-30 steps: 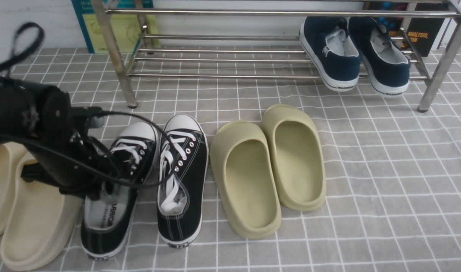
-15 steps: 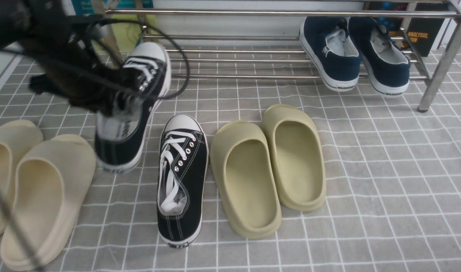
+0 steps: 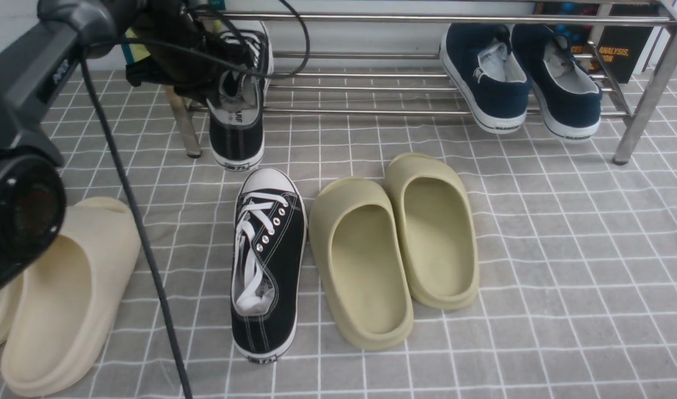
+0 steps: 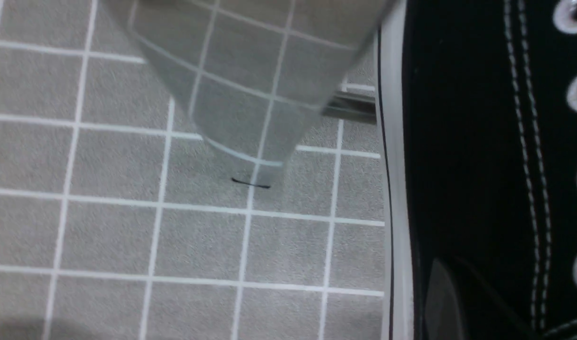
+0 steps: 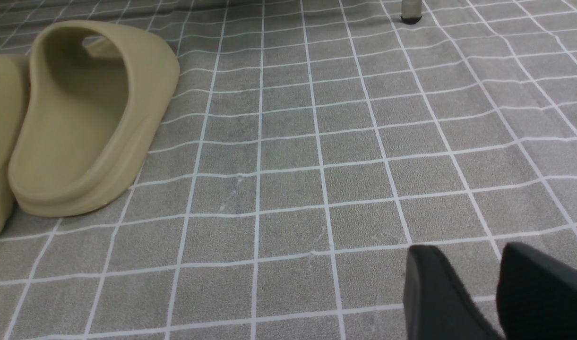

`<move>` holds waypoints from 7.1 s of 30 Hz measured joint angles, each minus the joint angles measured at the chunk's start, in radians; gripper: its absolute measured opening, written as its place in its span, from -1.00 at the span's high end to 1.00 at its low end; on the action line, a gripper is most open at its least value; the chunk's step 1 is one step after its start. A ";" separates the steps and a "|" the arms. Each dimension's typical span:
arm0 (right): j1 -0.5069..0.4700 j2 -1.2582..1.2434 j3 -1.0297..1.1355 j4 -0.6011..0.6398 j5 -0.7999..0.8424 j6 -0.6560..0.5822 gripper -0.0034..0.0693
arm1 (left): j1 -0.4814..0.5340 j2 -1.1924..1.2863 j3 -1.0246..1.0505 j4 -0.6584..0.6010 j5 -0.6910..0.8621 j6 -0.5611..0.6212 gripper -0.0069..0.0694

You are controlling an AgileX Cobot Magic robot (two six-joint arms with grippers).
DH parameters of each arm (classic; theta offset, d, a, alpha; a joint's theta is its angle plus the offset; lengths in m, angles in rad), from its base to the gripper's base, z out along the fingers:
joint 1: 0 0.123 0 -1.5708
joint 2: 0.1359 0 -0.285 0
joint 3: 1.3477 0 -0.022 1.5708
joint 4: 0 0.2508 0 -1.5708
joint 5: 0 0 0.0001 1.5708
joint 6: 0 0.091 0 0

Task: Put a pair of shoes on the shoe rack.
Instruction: Use the left arm to put a shoe into the shoe rack, then use the left arm to grab the shoe closest to it, then use the left arm to put a shoe into the shoe rack

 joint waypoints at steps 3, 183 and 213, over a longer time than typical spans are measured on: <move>0.000 0.000 0.000 0.000 0.000 0.000 0.25 | -0.003 0.019 -0.032 -0.010 0.005 -0.041 0.84; 0.000 0.000 0.000 0.000 0.000 0.000 0.25 | -0.231 0.001 -0.041 0.076 -0.026 -0.049 0.79; 0.000 0.000 0.000 0.000 0.000 0.000 0.25 | -0.192 0.075 -0.171 0.109 -0.126 -0.198 0.09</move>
